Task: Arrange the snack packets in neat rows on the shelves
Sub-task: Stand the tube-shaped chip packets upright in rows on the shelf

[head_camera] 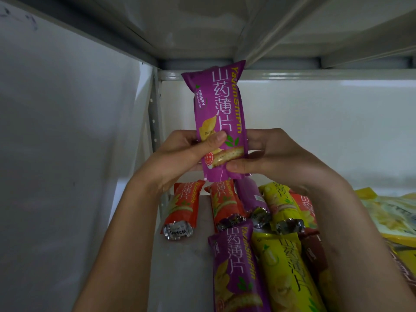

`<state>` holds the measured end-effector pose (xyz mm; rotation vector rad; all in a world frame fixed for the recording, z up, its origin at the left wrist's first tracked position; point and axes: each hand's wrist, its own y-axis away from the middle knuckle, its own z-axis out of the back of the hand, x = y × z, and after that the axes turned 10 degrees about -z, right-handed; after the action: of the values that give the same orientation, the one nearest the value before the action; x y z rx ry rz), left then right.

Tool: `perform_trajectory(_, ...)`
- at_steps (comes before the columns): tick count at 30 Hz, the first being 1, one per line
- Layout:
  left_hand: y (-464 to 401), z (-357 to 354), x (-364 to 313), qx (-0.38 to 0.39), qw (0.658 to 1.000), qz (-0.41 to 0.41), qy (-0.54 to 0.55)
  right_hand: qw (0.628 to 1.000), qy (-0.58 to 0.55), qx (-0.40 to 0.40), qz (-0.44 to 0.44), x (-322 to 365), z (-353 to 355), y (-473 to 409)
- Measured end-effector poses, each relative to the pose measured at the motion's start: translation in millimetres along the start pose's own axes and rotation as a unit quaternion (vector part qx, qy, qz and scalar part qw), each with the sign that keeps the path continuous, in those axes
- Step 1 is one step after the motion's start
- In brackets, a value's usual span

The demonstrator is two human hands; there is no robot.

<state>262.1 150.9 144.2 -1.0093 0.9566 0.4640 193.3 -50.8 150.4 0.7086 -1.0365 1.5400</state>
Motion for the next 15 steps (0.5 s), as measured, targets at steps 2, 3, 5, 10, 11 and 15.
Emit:
perform_trajectory(2, 1.5, 2.5, 0.8, 0.034, 0.999, 0.012, 0.014, 1.000, 0.006, -0.011, 0.003, 0.0, -0.2, -0.3)
perform_trajectory(3, 2.2, 3.6, 1.5, 0.052, 0.998, 0.019, 0.016, 1.000, 0.005, -0.016, 0.003, -0.5, -0.5, -0.7)
perform_trajectory(5, 2.6, 4.2, 2.8, 0.063, 0.998, 0.022, 0.010, 1.000, -0.003, -0.021, 0.001, -1.5, -0.7, -1.3)
perform_trajectory(10, -0.2, 2.0, 3.5, 0.035, 0.999, -0.003, -0.022, 0.999, 0.009, 0.029, -0.014, 0.1, 1.6, 1.1)
perform_trajectory(11, -0.4, 1.9, 4.1, 0.037, 0.999, -0.004, -0.021, 0.999, 0.018, 0.032, -0.014, 0.4, 1.3, 1.5)
perform_trajectory(15, 0.7, 2.6, 6.6, 0.070, 0.998, 0.004, -0.001, 0.999, 0.036, 0.000, -0.012, 0.7, 1.4, 1.3)
